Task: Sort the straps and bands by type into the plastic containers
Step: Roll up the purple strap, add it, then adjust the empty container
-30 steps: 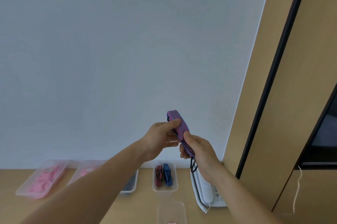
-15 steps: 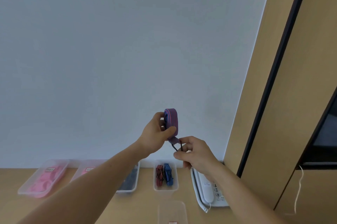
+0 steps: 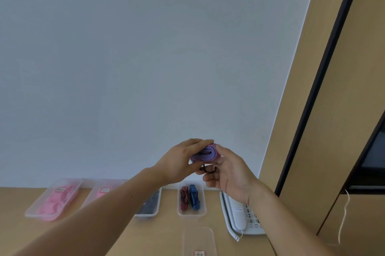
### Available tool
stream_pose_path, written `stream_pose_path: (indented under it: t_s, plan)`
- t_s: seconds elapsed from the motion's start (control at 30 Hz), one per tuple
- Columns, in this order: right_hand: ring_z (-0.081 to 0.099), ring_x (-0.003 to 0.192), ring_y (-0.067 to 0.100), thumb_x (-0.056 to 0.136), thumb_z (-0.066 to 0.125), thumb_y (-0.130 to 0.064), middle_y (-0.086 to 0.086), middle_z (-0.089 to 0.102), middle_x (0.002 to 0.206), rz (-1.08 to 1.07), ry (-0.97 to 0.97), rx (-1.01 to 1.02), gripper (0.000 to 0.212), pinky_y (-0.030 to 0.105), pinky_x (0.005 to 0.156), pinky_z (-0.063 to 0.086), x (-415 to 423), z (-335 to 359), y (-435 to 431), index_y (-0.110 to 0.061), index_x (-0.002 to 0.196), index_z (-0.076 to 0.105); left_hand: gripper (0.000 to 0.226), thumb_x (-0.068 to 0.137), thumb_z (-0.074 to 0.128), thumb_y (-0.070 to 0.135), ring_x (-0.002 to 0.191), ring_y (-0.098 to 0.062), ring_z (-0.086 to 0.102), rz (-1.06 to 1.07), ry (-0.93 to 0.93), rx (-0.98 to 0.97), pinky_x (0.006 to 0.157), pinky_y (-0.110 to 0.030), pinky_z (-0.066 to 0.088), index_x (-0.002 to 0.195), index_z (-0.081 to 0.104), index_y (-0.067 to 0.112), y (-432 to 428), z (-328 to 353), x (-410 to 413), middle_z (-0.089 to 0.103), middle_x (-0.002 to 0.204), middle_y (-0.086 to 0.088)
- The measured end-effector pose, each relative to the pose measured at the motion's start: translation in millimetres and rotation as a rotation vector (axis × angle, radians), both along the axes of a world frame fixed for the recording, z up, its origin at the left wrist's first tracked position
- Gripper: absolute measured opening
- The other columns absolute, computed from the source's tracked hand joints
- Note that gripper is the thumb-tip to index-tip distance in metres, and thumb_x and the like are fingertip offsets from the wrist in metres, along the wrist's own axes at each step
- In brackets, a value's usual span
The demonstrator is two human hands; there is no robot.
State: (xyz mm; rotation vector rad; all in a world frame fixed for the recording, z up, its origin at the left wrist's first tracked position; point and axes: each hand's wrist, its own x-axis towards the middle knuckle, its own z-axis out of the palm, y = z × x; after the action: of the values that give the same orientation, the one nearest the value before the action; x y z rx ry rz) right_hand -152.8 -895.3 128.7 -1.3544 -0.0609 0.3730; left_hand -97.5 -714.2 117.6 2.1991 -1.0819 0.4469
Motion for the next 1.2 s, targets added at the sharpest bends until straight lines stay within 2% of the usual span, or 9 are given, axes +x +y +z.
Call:
stream_pose_path:
  t_s: [0.1,0.33,0.47,0.6,0.8,0.9,1.0,1.1,1.2]
  plan:
    - [0.055,0.064,0.021,0.088,0.042,-0.067,0.02,0.065,0.089,-0.005,0.005,-0.008,0.079,0.029,0.059,0.042,1.0,-1.4,-1.6,0.001,0.118,0.066,0.06,0.088,0.062,0.014,0.117,-0.006,0.053,-0.07,-0.015,0.033,0.098,-0.02,0.044,0.145,0.046,0.024,0.3,-0.8,-1.0,0.055,0.136,0.007]
    - [0.057,0.056,0.013,0.089,0.057,-0.047,0.018,0.07,0.093,-0.078,0.012,-0.002,0.055,0.022,0.049,0.039,-2.5,-3.7,-8.5,0.0,0.117,0.064,0.076,0.081,0.061,0.013,0.13,0.003,0.039,-0.18,0.179,0.156,0.105,-0.006,0.027,0.151,0.035,0.026,1.8,2.9,-3.5,0.039,0.146,0.017]
    - [0.053,0.049,0.012,0.094,0.049,-0.049,0.022,0.071,0.1,-0.031,0.068,0.032,0.049,0.021,0.044,0.03,-6.5,-0.9,-11.0,-0.009,0.115,0.068,0.09,0.08,0.065,0.01,0.125,-0.002,0.044,-0.15,0.153,0.226,0.101,-0.016,0.04,0.153,0.021,0.037,-2.2,-2.1,-3.5,0.038,0.147,0.016]
    - [0.033,0.039,0.013,0.084,0.052,-0.06,0.011,0.059,0.069,-0.04,0.11,0.062,0.05,0.023,0.043,0.022,-5.2,-2.7,-15.5,-0.013,0.091,0.069,0.071,0.087,0.07,0.02,0.114,-0.009,0.055,-0.093,0.216,0.092,0.099,-0.024,0.043,0.148,0.036,0.03,-6.2,-3.9,-2.0,0.054,0.136,0.008]
    - [0.034,0.038,0.014,0.096,0.038,-0.056,0.008,0.053,0.062,-0.16,0.089,-0.073,0.053,0.022,0.043,0.018,-2.8,-7.8,-23.1,-0.014,0.076,0.065,0.041,0.072,0.078,0.034,0.088,-0.015,0.067,-0.085,0.613,-0.045,0.088,-0.039,0.055,0.109,0.062,0.033,-13.1,1.2,-5.5,0.071,0.099,0.004]
    - [0.039,0.039,0.017,0.101,0.035,-0.045,0.012,0.058,0.061,-0.355,-0.059,-0.305,0.052,0.022,0.041,0.026,-0.3,-13.0,-24.7,-0.007,0.083,0.065,0.028,0.086,0.074,0.025,0.07,-0.016,0.06,-0.148,0.772,-0.091,0.069,-0.031,0.05,0.112,0.067,0.016,-15.1,6.2,-9.1,0.067,0.074,-0.001]
    - [0.055,0.046,0.015,0.102,0.042,-0.028,0.007,0.066,0.08,-0.498,-0.343,-0.518,0.028,0.024,0.05,0.038,4.5,-18.6,-30.7,-0.016,0.093,0.066,0.025,0.089,0.07,0.023,0.067,-0.017,0.056,-0.103,0.845,-0.081,0.061,-0.028,0.045,0.107,0.069,0.005,-18.7,10.3,-11.2,0.062,0.068,0.002]
    - [0.063,0.077,0.005,0.098,0.052,-0.024,-0.01,0.063,0.105,-0.384,-0.662,-0.713,0.021,0.02,0.074,0.048,8.1,-24.0,-36.7,-0.035,0.108,0.066,0.041,0.079,0.071,0.032,0.064,-0.018,0.054,-0.027,0.953,-0.124,0.053,-0.026,0.043,0.103,0.069,-0.002,-21.9,9.9,-6.9,0.068,0.08,-0.004]
    - [0.053,0.099,0.005,0.093,0.057,-0.036,-0.019,0.061,0.108,-0.222,-0.839,-1.053,0.027,0.021,0.087,0.043,12.2,-33.2,-45.0,-0.035,0.119,0.065,0.035,0.081,0.069,0.033,0.057,-0.018,0.051,0.042,1.007,-0.105,0.052,-0.026,0.039,0.096,0.07,0.002,-24.0,5.3,-2.8,0.072,0.088,-0.008]
